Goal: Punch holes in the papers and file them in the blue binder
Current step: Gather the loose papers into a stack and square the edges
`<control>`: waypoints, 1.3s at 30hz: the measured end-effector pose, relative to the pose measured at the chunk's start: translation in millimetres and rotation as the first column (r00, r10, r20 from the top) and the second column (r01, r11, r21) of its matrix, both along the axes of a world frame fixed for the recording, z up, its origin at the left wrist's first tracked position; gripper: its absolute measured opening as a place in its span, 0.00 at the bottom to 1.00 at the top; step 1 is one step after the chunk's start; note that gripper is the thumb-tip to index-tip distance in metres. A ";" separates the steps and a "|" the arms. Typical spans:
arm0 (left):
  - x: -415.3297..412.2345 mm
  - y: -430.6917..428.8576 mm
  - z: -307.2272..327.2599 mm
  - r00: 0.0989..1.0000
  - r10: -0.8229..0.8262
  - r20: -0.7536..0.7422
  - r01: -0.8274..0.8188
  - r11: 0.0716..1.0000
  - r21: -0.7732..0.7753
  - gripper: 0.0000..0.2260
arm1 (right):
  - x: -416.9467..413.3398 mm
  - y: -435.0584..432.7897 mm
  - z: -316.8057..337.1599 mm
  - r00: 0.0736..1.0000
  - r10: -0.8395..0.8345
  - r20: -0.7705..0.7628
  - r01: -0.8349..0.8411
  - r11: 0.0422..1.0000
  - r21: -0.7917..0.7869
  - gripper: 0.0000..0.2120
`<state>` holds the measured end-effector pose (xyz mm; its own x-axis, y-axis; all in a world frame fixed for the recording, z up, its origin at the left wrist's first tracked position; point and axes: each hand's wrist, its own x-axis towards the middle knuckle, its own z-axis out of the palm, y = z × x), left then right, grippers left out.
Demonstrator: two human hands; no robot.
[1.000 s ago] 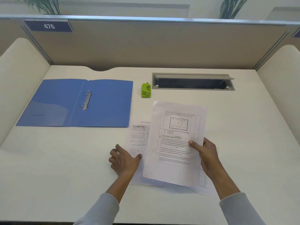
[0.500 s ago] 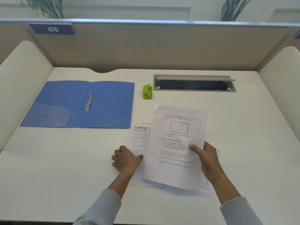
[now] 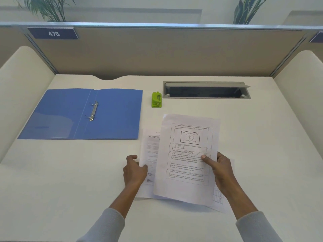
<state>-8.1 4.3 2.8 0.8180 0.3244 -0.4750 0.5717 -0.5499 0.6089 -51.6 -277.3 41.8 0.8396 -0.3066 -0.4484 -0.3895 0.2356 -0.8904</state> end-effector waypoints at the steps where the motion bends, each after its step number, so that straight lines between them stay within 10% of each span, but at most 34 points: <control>1: 1.0 1.9 3.6 0.999 -0.031 0.034 0.032 0.999 -0.027 0.21 | 0.1 -0.5 1.0 1.000 0.001 0.003 -0.001 1.000 -0.002 0.17; 14: 86.3 27.6 130.1 0.823 -0.497 0.274 0.529 0.847 -0.054 0.07 | 17.8 -11.1 56.1 0.966 0.226 0.123 -0.200 0.960 -0.194 0.12; 29: 148.9 -29.7 237.4 0.325 -0.945 -0.017 0.924 0.314 0.220 0.08 | 57.8 15.6 115.1 0.727 0.622 0.292 -0.250 0.635 -0.731 0.05; 39: 148.1 -24.3 252.0 0.344 -0.936 0.066 0.906 0.350 0.238 0.11 | 50.2 16.7 97.1 0.853 0.439 0.282 -0.255 0.823 -0.508 0.06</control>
<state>140.0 -20.0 254.9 0.6924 -0.6421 -0.3291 -0.4511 -0.7412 0.4971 -1.4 -260.6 138.8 0.9986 -0.0456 0.0275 0.0126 -0.2988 -0.9542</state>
